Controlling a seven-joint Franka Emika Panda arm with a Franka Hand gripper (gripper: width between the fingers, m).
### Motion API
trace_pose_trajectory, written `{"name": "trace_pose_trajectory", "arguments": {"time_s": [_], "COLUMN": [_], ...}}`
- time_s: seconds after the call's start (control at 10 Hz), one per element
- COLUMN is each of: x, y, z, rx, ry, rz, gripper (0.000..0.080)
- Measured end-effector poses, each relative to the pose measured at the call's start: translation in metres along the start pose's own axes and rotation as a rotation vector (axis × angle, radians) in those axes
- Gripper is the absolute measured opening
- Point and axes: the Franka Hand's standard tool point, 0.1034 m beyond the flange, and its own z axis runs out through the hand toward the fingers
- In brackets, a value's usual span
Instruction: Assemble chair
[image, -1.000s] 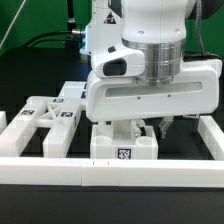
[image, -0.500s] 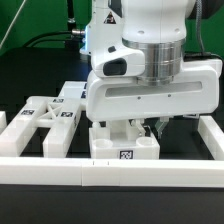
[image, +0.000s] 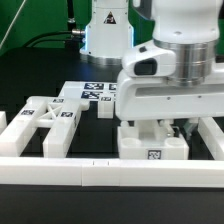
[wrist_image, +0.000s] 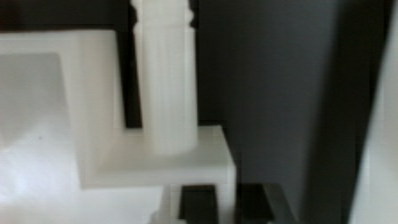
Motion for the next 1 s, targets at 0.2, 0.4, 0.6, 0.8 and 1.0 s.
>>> {"name": "trace_pose_trajectory", "arguments": {"time_s": [0.2, 0.4, 0.6, 0.8, 1.0], "x": [0.008, 0.017, 0.019, 0.02, 0.021], "y": [-0.016, -0.026, -0.026, -0.026, -0.026], "z": [0.0, 0.001, 0.0, 0.0, -0.002], "rx": [0.003, 0.001, 0.002, 0.002, 0.002], "ry": [0.009, 0.016, 0.017, 0.017, 0.017], "rz": [0.01, 0.011, 0.011, 0.011, 0.003], "gripper": [0.0031, 0.0031, 0.0031, 0.0031, 0.0031]}}
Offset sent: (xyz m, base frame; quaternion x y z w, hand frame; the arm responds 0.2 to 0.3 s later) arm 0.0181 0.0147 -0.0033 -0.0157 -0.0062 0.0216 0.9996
